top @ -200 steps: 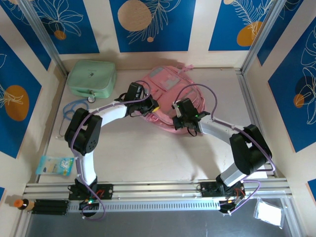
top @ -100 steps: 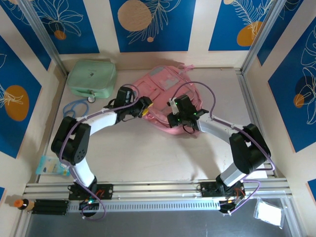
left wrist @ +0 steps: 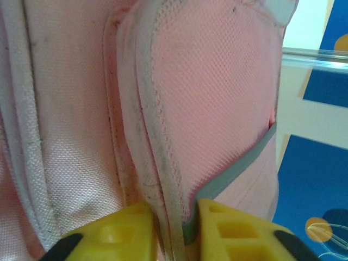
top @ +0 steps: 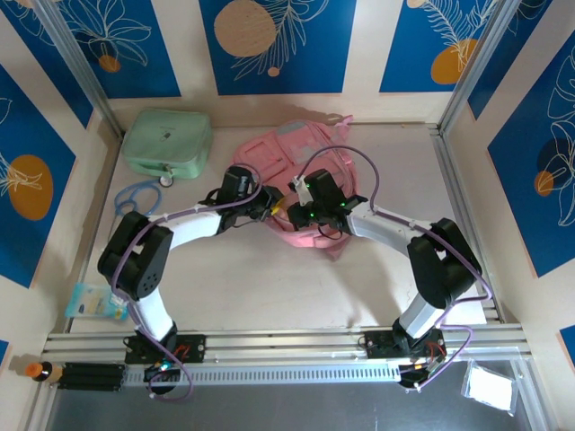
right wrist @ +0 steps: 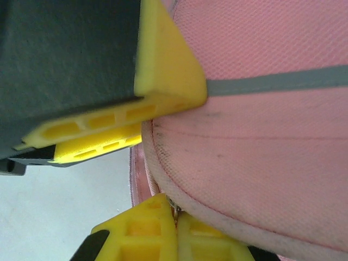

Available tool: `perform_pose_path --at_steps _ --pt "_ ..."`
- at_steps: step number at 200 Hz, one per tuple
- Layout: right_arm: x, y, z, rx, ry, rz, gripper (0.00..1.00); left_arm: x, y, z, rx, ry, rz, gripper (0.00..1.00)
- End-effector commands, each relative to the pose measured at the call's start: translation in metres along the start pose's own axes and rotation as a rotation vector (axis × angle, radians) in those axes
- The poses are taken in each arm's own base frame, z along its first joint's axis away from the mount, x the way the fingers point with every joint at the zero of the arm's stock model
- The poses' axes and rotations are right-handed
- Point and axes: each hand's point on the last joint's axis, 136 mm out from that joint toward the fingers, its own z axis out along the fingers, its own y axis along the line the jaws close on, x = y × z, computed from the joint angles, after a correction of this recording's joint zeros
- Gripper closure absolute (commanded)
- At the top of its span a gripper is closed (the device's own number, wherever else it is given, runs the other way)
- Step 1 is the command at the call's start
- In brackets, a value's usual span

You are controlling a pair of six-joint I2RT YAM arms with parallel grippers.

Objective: Pack the student bag
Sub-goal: Zip the student bag at the top-center of the table.

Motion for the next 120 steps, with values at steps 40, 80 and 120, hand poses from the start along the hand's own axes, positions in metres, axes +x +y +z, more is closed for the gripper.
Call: perform_pose_path --at_steps 40,80,120 --pt "0.0 -0.012 0.005 0.178 -0.008 -0.072 0.87 -0.005 -0.014 -0.001 0.043 -0.023 0.02 1.0" --pt "-0.012 -0.005 0.015 0.199 -0.041 -0.081 0.69 -0.004 -0.021 -0.003 0.052 -0.016 0.029 1.0" --pt "-0.02 -0.018 0.012 0.283 -0.071 -0.044 0.85 -0.004 -0.021 -0.004 0.047 -0.015 0.032 1.0"
